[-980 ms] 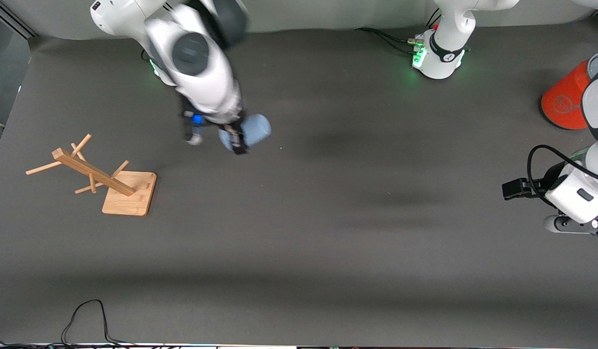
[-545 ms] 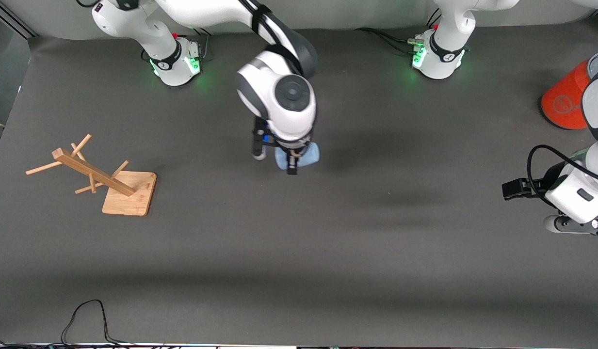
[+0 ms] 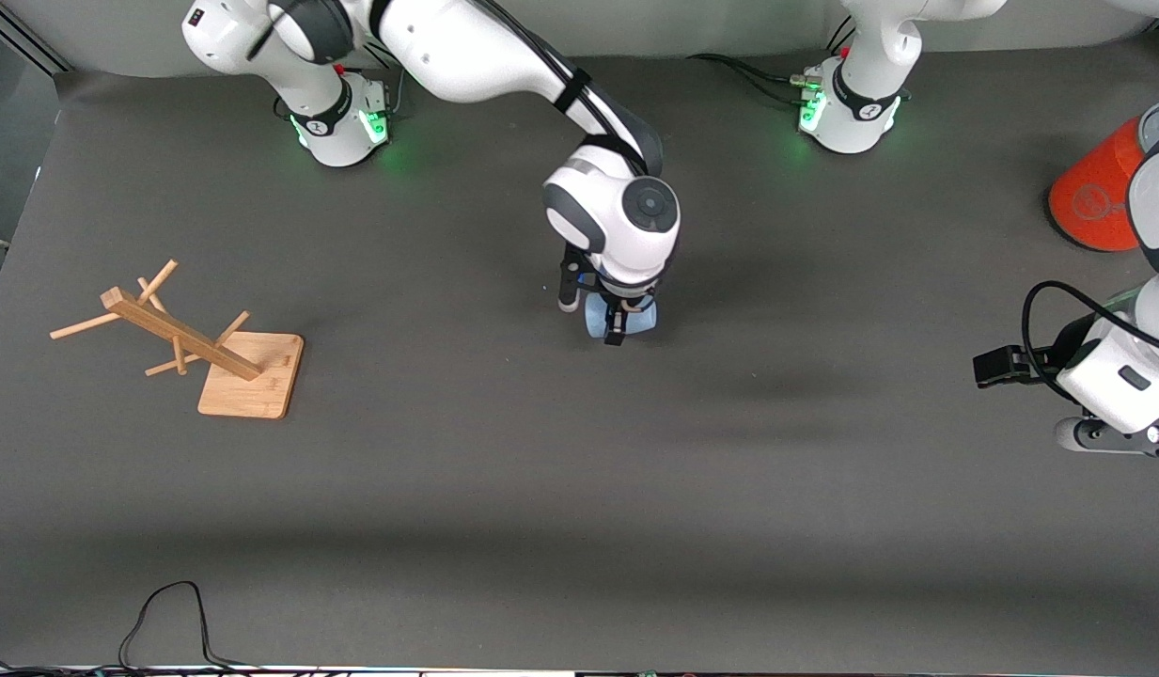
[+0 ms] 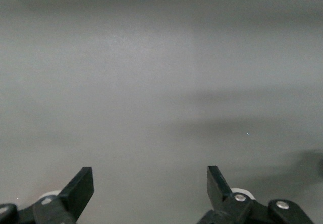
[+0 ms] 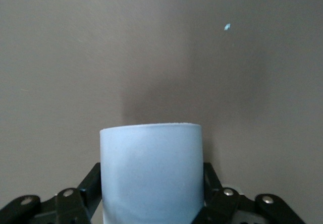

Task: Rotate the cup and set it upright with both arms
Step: 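Carry the cup to mid-table and lay it on its side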

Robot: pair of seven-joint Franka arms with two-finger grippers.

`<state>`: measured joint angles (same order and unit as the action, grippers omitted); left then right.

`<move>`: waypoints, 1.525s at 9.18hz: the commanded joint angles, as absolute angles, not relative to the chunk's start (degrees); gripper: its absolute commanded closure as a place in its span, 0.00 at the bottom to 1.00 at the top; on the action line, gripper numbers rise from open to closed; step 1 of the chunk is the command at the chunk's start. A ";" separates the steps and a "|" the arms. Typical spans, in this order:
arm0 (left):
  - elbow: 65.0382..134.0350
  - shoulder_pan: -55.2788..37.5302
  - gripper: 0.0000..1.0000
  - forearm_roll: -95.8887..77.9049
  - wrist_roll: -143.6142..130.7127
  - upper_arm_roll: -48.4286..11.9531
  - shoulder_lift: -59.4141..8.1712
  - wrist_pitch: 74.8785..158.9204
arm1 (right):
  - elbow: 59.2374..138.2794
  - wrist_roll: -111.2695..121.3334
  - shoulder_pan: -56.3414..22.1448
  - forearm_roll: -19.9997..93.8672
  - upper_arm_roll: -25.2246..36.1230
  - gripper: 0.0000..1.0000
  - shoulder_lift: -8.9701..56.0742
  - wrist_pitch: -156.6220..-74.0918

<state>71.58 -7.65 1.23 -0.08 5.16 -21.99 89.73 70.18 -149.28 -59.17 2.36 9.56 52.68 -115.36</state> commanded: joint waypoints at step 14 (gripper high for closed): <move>70.58 -8.00 0.00 0.88 0.62 5.27 -22.32 88.68 | 66.18 -145.75 -59.07 1.05 10.46 0.00 47.13 -106.46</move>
